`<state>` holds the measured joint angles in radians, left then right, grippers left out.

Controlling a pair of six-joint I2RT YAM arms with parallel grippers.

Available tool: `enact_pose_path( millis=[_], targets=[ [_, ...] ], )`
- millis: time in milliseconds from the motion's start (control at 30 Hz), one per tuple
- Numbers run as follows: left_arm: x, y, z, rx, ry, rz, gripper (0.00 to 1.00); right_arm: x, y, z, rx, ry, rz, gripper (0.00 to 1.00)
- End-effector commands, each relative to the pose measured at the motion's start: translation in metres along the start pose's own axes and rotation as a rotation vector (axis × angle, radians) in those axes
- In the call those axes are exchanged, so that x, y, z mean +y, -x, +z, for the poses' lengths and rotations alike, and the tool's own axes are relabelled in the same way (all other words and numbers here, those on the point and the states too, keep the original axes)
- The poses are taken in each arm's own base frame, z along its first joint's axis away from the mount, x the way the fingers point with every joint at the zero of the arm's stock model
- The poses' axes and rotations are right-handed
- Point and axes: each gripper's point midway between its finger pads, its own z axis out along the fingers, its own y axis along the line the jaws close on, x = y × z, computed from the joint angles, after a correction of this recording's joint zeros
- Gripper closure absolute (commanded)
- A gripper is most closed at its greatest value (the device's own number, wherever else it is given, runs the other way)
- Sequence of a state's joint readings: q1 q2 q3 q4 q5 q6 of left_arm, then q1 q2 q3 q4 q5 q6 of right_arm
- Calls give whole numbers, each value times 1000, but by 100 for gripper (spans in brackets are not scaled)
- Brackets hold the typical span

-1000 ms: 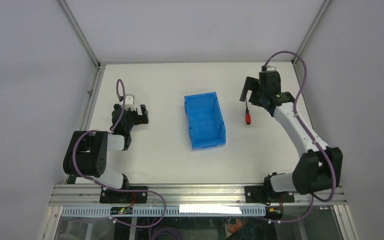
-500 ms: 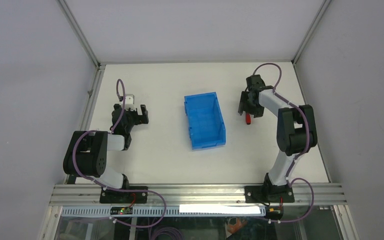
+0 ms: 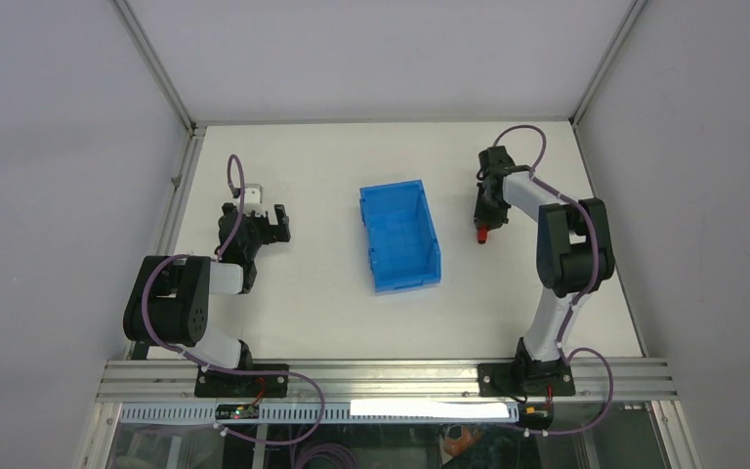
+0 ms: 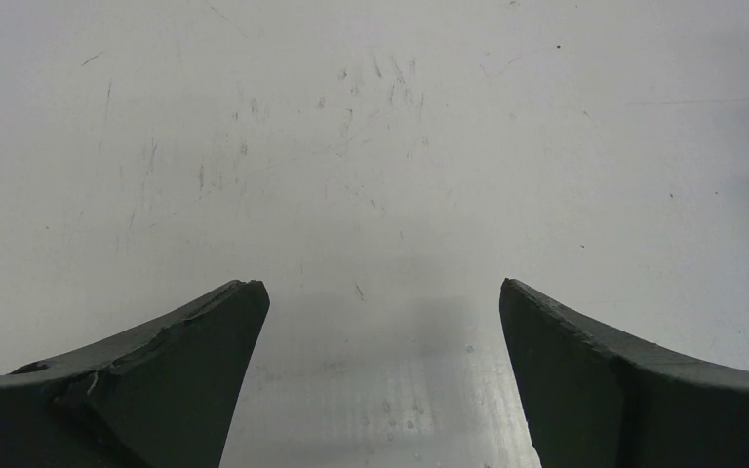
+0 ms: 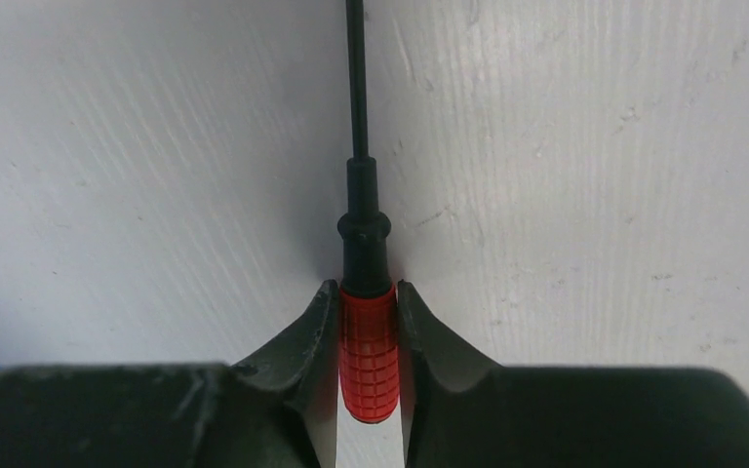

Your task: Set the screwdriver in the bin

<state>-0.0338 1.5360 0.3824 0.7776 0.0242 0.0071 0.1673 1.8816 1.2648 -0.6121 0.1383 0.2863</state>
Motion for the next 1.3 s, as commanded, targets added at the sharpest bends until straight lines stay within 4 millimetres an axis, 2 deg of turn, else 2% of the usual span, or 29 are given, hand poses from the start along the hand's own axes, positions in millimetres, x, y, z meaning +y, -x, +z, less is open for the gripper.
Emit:
enact_pose_path(
  millis=[0, 133, 300, 433, 533, 733, 833, 967, 1100, 1267],
  targets=[
    [-5, 17, -1, -55, -12, -16, 1, -8, 27, -54, -105, -13, -2, 93],
    [-5, 17, -1, -56, -13, -15, 1, -5, 33, -99, -176, 8, -22, 92],
    [-5, 18, -1, -56, -12, -16, 1, 8, 35, -155, -271, 64, -33, 92],
    [-5, 17, -1, -55, -12, -16, 1, 42, 29, -205, -367, 153, -107, 92],
    [-5, 17, -1, -55, -12, -16, 1, 79, 18, -241, -436, 237, -195, 92],
    [-5, 18, -1, -56, -12, -15, 1, 153, -17, -285, -492, 389, -374, 92],
    [-5, 17, -1, -55, -12, -15, 1, 175, -26, -291, -520, 400, -410, 92],
    [-5, 18, -1, -56, -12, -15, 1, 189, -30, -276, -532, 358, -388, 92],
    [-5, 17, -1, -55, -12, -16, 1, 200, -43, -245, -514, 337, -371, 91],
    [-5, 17, -1, -55, -13, -15, 1, 208, -62, -195, -444, 299, -361, 88]
  ],
)
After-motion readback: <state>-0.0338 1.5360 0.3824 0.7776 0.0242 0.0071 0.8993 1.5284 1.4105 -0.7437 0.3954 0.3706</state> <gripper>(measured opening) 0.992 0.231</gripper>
